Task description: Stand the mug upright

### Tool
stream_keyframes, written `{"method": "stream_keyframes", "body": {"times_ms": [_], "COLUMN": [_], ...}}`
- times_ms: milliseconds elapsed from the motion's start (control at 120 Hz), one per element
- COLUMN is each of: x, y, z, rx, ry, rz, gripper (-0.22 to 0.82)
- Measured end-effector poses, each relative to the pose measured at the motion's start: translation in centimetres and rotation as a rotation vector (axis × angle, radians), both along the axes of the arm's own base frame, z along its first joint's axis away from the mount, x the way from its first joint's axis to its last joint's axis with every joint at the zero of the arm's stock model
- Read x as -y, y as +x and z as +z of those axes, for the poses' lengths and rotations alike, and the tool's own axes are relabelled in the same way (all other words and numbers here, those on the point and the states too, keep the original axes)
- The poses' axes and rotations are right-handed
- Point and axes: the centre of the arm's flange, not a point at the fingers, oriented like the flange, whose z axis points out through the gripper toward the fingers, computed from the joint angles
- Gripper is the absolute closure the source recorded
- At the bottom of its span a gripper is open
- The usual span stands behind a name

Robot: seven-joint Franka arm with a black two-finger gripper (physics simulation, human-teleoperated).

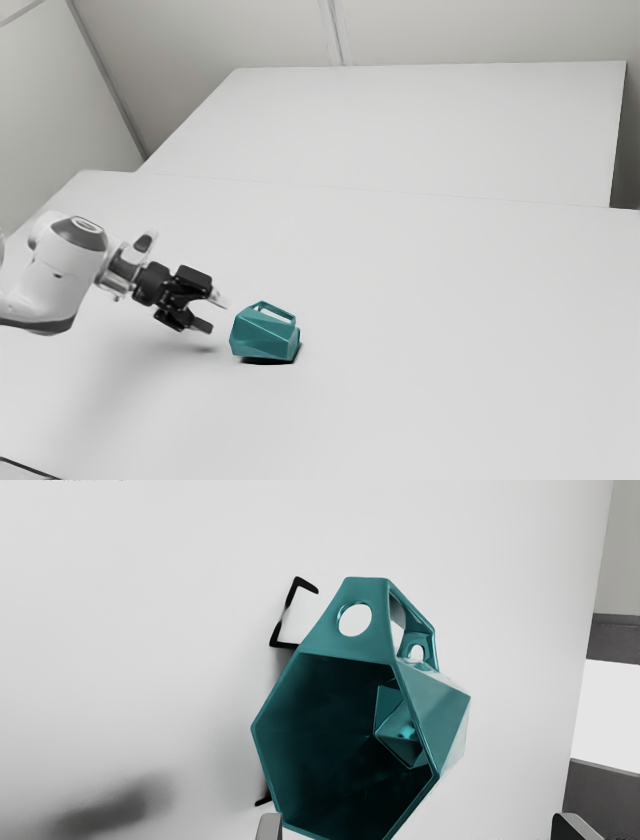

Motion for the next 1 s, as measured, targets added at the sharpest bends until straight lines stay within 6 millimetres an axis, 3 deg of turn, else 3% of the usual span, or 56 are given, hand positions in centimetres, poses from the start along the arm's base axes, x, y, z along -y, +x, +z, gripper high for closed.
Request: {"method": "stream_keyframes", "body": {"times_ms": [342, 775, 883, 1000], "x": [2.2, 7.3, 8.4, 8.8], "y": [0.3, 1.5, 1.6, 1.6], "z": [-0.4, -1.8, -2.3, -2.3], "rx": [0.059, 0.080, 0.077, 0.082], "ry": [-0.016, -0.037, -0.041, -0.043], "rz": [-0.026, -0.079, -0.096, -0.104], "gripper": [0.02, 0.06, 0.15, 0.36]}}
